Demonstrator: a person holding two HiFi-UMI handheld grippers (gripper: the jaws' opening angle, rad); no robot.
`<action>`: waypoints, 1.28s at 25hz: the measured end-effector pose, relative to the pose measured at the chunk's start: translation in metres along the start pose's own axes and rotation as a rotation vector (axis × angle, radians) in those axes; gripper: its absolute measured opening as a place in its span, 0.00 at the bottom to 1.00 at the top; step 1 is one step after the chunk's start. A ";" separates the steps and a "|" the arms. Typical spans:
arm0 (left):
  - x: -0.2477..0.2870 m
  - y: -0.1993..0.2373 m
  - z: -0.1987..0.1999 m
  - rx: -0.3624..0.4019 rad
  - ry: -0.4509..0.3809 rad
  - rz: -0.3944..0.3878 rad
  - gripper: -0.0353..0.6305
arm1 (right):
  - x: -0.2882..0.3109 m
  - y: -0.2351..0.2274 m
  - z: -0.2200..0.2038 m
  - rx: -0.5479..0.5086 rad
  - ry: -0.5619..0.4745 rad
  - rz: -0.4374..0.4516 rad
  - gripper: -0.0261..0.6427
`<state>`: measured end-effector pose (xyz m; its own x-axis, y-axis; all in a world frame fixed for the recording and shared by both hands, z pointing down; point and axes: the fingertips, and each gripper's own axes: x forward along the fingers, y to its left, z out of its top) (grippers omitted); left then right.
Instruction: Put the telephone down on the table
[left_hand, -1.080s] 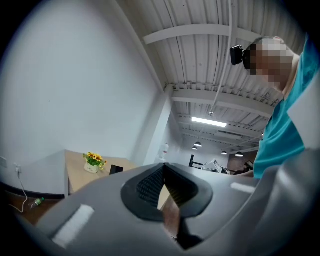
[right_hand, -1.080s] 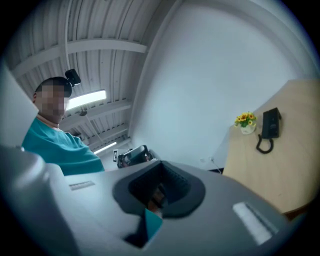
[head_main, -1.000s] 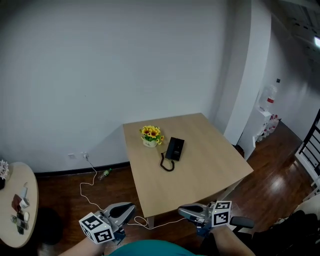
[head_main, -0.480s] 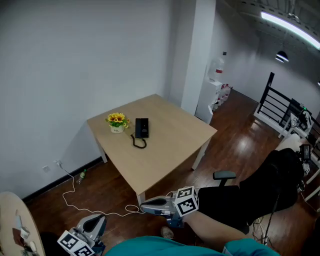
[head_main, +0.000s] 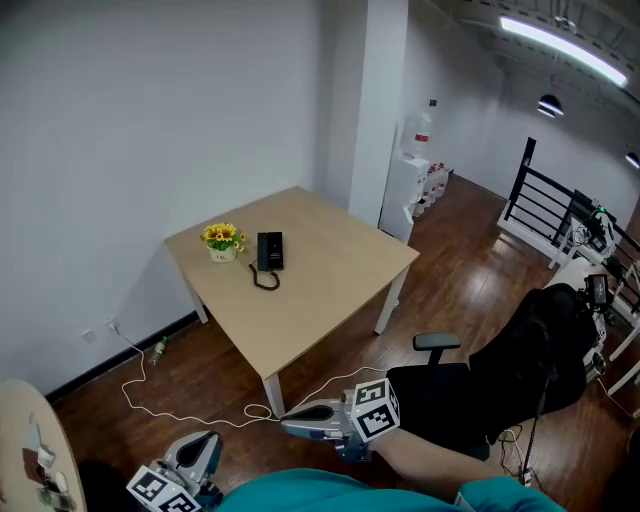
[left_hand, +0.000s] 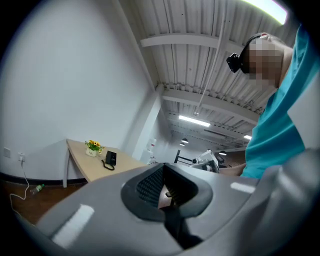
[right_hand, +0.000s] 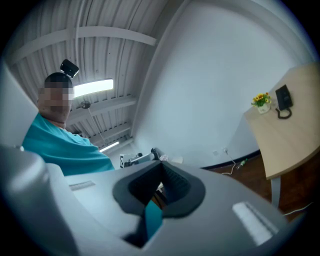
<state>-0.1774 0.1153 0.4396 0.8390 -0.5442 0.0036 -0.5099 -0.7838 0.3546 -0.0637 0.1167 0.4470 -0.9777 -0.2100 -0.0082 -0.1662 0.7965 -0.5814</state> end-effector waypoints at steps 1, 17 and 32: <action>0.008 -0.006 -0.006 -0.014 -0.003 0.009 0.06 | -0.010 0.001 -0.001 0.002 -0.007 0.000 0.04; 0.097 -0.057 -0.030 -0.027 0.014 0.035 0.06 | -0.125 -0.015 0.013 -0.005 -0.104 -0.051 0.04; 0.094 -0.045 -0.014 0.011 0.004 0.044 0.06 | -0.117 -0.020 0.030 -0.108 -0.141 -0.099 0.04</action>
<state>-0.0731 0.1037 0.4370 0.8164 -0.5770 0.0224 -0.5483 -0.7624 0.3436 0.0581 0.1082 0.4357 -0.9295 -0.3613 -0.0740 -0.2805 0.8228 -0.4943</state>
